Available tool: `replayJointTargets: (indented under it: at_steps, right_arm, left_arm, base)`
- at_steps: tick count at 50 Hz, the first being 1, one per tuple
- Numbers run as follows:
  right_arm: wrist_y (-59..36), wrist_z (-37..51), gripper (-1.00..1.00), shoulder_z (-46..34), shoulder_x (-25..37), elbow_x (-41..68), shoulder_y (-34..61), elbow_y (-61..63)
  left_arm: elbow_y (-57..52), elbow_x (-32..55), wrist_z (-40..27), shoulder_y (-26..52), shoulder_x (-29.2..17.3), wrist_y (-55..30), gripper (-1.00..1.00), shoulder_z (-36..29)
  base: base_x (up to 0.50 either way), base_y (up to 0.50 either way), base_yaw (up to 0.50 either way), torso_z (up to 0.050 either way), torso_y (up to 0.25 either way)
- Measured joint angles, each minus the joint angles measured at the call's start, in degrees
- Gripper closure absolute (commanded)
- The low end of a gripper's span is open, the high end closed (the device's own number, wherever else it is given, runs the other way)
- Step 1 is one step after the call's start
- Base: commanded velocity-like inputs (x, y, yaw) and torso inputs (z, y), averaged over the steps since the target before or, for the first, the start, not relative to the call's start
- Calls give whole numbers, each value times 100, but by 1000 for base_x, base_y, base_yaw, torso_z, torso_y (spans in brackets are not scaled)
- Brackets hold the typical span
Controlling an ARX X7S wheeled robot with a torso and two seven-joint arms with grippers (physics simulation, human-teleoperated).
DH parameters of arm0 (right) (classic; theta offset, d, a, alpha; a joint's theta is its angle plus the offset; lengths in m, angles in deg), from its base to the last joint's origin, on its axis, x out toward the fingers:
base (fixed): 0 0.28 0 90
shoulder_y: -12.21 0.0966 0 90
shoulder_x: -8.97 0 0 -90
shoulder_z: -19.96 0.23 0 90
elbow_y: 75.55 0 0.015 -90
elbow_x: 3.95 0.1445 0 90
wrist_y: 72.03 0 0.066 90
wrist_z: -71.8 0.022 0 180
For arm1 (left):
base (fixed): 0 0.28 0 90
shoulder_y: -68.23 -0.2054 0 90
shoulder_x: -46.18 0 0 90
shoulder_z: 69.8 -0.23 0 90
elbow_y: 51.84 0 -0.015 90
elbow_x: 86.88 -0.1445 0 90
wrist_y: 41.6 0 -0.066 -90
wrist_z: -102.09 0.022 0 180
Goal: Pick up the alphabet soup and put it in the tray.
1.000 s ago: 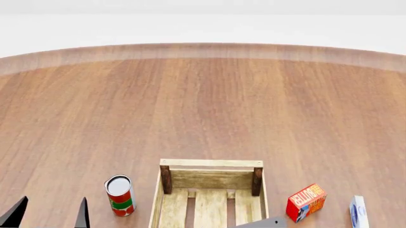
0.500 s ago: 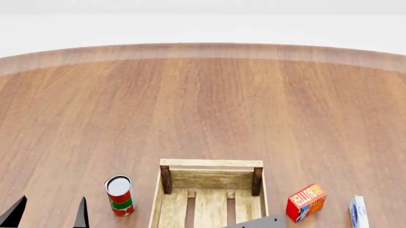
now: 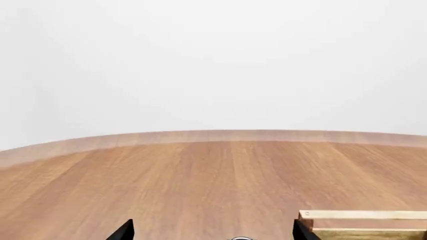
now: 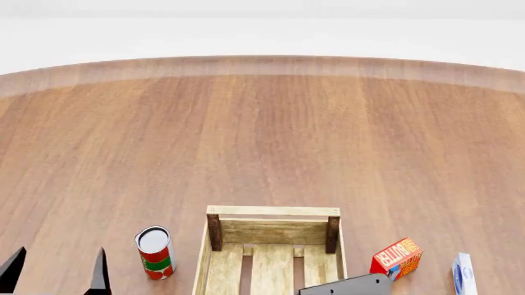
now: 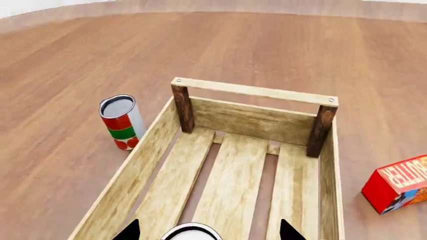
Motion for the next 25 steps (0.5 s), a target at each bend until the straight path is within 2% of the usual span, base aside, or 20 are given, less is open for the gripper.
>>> replayJointTargets:
  at_steps: [25]
  right_arm:
    - [1967, 292, -100, 91, 153, -1259, -755, 929]
  left_arm:
    - [-908, 201, -256, -100, -162, -257, -100, 162]
  base:
    - [0, 0, 0, 0, 0]
